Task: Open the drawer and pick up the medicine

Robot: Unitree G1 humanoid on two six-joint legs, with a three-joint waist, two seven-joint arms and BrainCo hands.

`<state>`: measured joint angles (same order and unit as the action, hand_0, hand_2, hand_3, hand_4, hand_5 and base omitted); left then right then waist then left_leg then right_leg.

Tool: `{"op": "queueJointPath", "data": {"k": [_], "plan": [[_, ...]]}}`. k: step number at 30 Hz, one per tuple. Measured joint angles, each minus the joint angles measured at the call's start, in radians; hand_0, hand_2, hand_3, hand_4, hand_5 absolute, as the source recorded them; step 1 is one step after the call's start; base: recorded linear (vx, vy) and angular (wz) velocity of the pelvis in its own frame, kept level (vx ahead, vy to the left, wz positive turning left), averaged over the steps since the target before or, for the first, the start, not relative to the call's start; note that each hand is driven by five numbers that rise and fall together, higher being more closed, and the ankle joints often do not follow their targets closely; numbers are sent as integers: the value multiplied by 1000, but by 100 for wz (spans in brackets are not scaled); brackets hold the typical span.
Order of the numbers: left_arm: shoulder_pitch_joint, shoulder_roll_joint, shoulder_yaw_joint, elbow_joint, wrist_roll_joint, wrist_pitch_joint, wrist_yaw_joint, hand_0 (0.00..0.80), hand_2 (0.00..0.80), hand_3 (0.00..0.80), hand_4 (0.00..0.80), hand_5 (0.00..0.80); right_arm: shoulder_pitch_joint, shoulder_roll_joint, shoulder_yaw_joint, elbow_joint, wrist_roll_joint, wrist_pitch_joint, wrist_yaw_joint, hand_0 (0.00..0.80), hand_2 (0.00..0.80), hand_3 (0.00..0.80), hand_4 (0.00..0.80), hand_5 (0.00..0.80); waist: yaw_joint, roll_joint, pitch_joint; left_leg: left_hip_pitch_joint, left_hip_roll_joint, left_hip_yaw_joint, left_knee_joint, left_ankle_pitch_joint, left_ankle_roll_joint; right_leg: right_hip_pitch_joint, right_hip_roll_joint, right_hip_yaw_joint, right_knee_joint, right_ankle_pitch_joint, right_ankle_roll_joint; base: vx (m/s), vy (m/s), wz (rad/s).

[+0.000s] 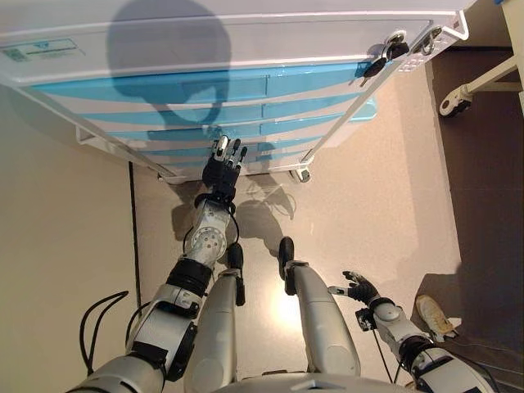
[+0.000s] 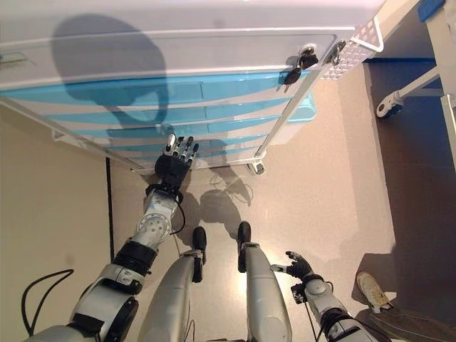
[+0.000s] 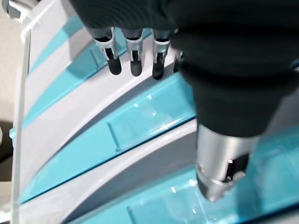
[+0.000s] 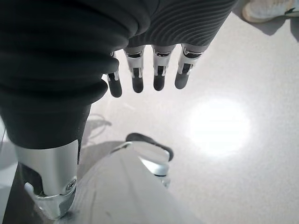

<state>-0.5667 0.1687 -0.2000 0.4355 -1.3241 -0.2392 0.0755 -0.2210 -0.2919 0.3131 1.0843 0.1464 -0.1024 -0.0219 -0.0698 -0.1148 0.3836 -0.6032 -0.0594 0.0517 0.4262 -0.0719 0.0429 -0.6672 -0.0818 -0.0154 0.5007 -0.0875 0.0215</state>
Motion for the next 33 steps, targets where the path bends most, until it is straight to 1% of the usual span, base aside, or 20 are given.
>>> {"op": "queueJointPath", "data": {"k": [4, 7, 9, 14, 18, 20, 21, 22, 23, 24, 29, 33], "plan": [[0, -2, 7, -29, -17, -10, 10, 0, 0, 0, 0, 0, -1, -1, -1, -1, 0, 0, 2, 0, 0, 0, 0, 0, 0, -3, 16, 1, -1, -1, -4, 5, -1, 2, -2, -4, 1, 3, -5, -12, -9, 3], [1, -2, 4, -49, -30, -11, 10, 0, 0, 0, 0, 0, -3, -4, 0, -1, 0, 0, 5, 0, 0, 0, 0, 0, 2, -5, 26, 11, -4, -3, -17, 17, -1, 8, -8, -16, 0, 11, -8, -26, -15, 8], [2, 3, 4, -50, -34, -11, 10, 0, 0, 0, 0, 0, -9, -5, 0, -1, 0, 0, 12, 0, 0, 0, 0, 0, 4, -6, 47, 39, -4, -8, -30, 22, -2, 37, -9, -22, -11, 10, -9, -17, -19, 7], [7, 13, 3, -53, -34, -11, 10, 0, 0, 0, 0, 0, -10, -6, 0, 2, 0, 0, 15, 0, 0, 0, 0, 0, 4, -6, 52, 54, -9, -14, -49, 31, -4, 50, -12, -26, -16, 11, -9, -21, -14, 4], [22, 19, 3, -53, -34, 2, 10, 0, 0, 0, 0, 0, -10, -6, 3, 21, 0, 0, 20, 0, 0, 0, 0, 0, 4, -6, 52, 74, -10, -27, -59, 33, -7, 72, -13, -37, -24, 9, -11, -15, -21, 5], [27, 19, 3, -53, -34, 4, 10, 100, 100, 100, 100, 100, -10, -6, 3, 26, 0, 0, 20, 0, 0, 0, 0, 0, 5, -6, 52, 83, -10, -27, -67, 37, -8, 79, -13, -38, -28, 9, -11, -5, -13, 2], [36, 18, 4, -53, -38, 5, 10, 408, 408, 408, 408, 408, -9, -6, 6, 28, -1, 0, 21, 0, 0, 0, 0, 0, 4, -6, 52, 93, -9, -28, -70, 38, -9, 90, -12, -42, -31, 9, -12, 0, 0, 0], [40, 18, 3, -53, -43, 5, 10, 449, 449, 449, 449, 449, -9, -6, 7, 29, -1, 0, 21, 0, 0, 0, 0, 0, 3, -6, 53, 99, -9, -29, -72, 38, -9, 95, -12, -44, -33, 9, -12, 0, 0, 0], [55, 18, 3, -53, -44, 10, 11, 753, 753, 753, 753, 753, -8, -6, 10, 34, -1, 0, 24, 0, 0, 0, 0, 0, 4, -6, 53, 112, -9, -30, -82, 39, -10, 107, -13, -46, -38, 8, -12, 0, 0, 0], [63, 18, 3, -53, -44, 10, 12, 800, 800, 800, 800, 800, -7, -6, 11, 34, -1, 0, 25, 0, 0, 0, 0, 0, 4, -6, 53, 117, -9, -30, -85, 39, -10, 110, -13, -46, -39, 8, -13, 0, 0, 0], [113, 16, 3, -50, -44, 11, 20, 800, 800, 800, 800, 800, -5, -10, 14, 37, -27, 0, 32, 0, 0, 0, 0, 0, 4, -6, 53, 156, -7, -36, -111, 46, -16, 142, -11, -51, -51, 5, -17, 0, 0, 0], [123, 15, 4, -50, -44, 11, 23, 800, 800, 800, 800, 800, -5, -11, 14, 38, -38, 0, 34, 0, 0, 0, 0, 0, 6, -6, 53, 170, -8, -37, -130, 57, -20, 149, -11, -51, -52, 4, -18, 0, 0, 0]]}}
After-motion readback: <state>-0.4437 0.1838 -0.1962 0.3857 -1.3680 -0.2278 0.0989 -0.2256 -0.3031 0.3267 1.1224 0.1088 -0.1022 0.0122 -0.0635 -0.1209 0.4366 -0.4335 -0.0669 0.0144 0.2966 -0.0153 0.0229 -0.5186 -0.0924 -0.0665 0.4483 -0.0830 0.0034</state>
